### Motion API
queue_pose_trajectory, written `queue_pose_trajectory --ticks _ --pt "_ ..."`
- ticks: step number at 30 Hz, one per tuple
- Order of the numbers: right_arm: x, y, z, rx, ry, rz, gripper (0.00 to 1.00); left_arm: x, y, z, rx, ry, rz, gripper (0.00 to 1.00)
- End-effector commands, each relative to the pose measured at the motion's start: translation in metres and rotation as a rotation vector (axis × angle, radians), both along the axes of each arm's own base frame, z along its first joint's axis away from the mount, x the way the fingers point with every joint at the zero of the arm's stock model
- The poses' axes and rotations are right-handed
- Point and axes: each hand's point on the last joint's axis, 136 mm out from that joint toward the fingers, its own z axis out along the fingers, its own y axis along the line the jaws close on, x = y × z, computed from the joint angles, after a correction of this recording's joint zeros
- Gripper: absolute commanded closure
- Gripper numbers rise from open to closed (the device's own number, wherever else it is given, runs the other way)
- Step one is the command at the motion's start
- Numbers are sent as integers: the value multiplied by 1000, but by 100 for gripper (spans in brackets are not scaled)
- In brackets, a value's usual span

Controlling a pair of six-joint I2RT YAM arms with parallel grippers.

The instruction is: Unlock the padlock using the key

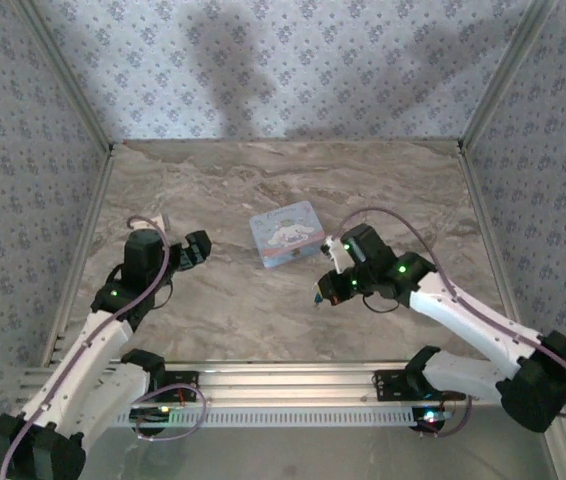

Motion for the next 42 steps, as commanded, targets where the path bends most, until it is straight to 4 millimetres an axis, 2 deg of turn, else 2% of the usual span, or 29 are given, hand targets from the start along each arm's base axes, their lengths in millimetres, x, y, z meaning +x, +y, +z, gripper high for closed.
queue_pose_trajectory --ticks 1,9,15,22,26,29,34,37,42 --pt "-13 -9 -25 -110 97 27 100 -1 8 -2 23 -1 26 2" --pt "-2 8 -58 -129 172 68 100 -2 5 -3 14 9 11 2" --pt "14 16 -72 -118 180 55 100 0 2 -6 9 18 -1 2" --pt "24 25 -85 -96 203 52 94 1 -1 -7 5 27 -13 2" --pt "30 25 -85 -103 192 38 86 2 -2 -4 2 20 -17 2" --pt "36 22 -76 -105 147 23 80 3 -3 0 -1 9 -22 2" --pt "54 9 -46 -96 26 -33 74 6 -5 11 3 -19 -32 2" --pt "67 -7 -24 -95 -65 -87 71 9 -4 20 13 -41 -29 2" --pt "97 -45 22 -63 -277 -226 65 15 3 40 69 -108 -9 2"
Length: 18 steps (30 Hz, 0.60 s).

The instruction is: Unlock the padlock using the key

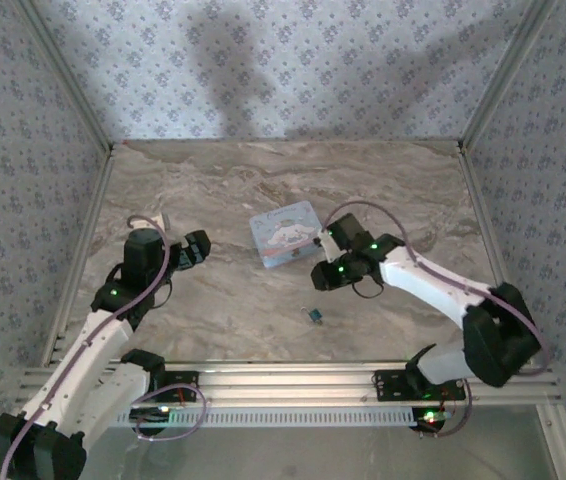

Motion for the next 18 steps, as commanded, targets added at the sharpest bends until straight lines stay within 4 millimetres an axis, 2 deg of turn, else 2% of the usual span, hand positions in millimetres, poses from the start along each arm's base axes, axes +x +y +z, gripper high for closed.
queue_pose_trajectory --ticks 1,7,11,14,16,17,18 --pt "22 -30 29 -16 -159 -96 64 10 7 36 54 -112 13 2" --pt "47 -84 73 13 -383 -263 54 15 23 62 186 -220 51 2" --pt "59 -120 89 25 -510 -393 38 15 35 72 273 -266 93 2" --pt "65 -146 91 26 -577 -486 20 15 53 68 341 -262 179 2" --pt "70 -164 79 -3 -617 -538 5 16 62 60 388 -263 215 2" --pt "74 -172 75 -14 -648 -560 0 17 66 54 416 -268 226 2" --pt "75 -181 65 -35 -669 -574 0 18 69 48 442 -272 237 2"
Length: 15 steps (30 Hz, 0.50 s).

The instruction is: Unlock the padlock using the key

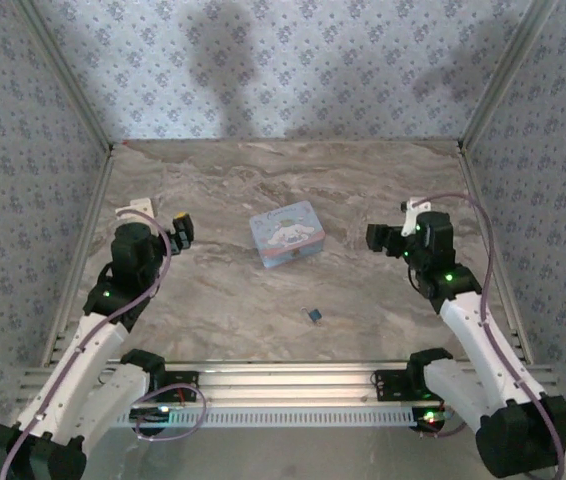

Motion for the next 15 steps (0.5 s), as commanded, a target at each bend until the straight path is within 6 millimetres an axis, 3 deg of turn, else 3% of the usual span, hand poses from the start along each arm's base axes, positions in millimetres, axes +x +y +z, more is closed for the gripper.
queue_pose_trajectory --ticks 1,7,15 --pt "13 -29 -6 -64 -125 -93 0 3 23 -9 131 -36 99 2" --pt "23 -66 -40 -143 -140 -174 0 5 53 -28 194 5 190 2" --pt "40 -74 -67 -94 -203 -170 0 21 67 -78 201 49 195 2"
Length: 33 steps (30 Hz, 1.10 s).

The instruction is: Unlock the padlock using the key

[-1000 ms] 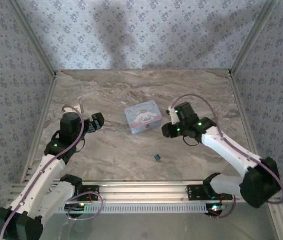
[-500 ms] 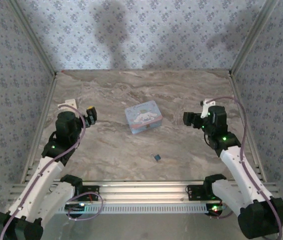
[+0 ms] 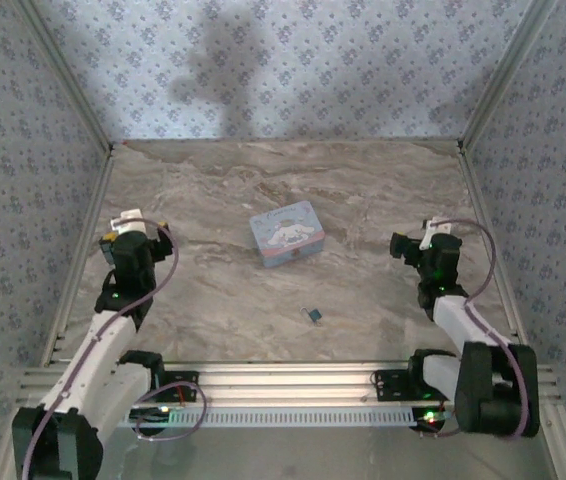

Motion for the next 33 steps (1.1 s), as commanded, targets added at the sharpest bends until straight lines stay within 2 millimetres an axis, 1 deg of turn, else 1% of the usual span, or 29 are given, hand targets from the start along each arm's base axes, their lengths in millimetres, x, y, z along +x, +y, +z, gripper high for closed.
queue_pose_trajectory --ticks 1,2,6,8,13,14,17,20,25,27,31,33 --pt "14 3 22 -19 -153 37 0 11 0 -7 17 -37 -27 2" --pt "15 3 20 -28 -159 44 0 13 -1 -13 17 -30 -36 2" --pt "20 2 13 -36 -167 57 0 21 -3 -24 8 -49 -75 2" --pt "22 3 6 -29 -161 68 0 25 -4 -31 -6 -48 -94 2" --pt "28 5 -14 -18 -141 87 0 35 -16 -46 -30 -39 -167 2" --pt "31 6 -14 -13 -142 90 0 36 -17 -49 -29 -36 -175 2" --pt "41 4 -19 -6 -74 90 0 40 -21 -56 -18 -34 -199 2" --pt "46 8 -21 -57 -37 76 0 44 -27 -55 -15 -47 -242 2" --pt "46 9 -22 -61 -33 76 0 53 -33 -54 -16 -77 -287 2" --pt "46 9 -21 -62 -33 77 0 58 -30 -59 -37 -83 -283 2" --pt "46 9 -22 -63 -33 77 0 65 -30 -79 -52 -78 -283 2" --pt "46 9 -22 -63 -32 78 0 67 -32 -79 -51 -88 -298 2"
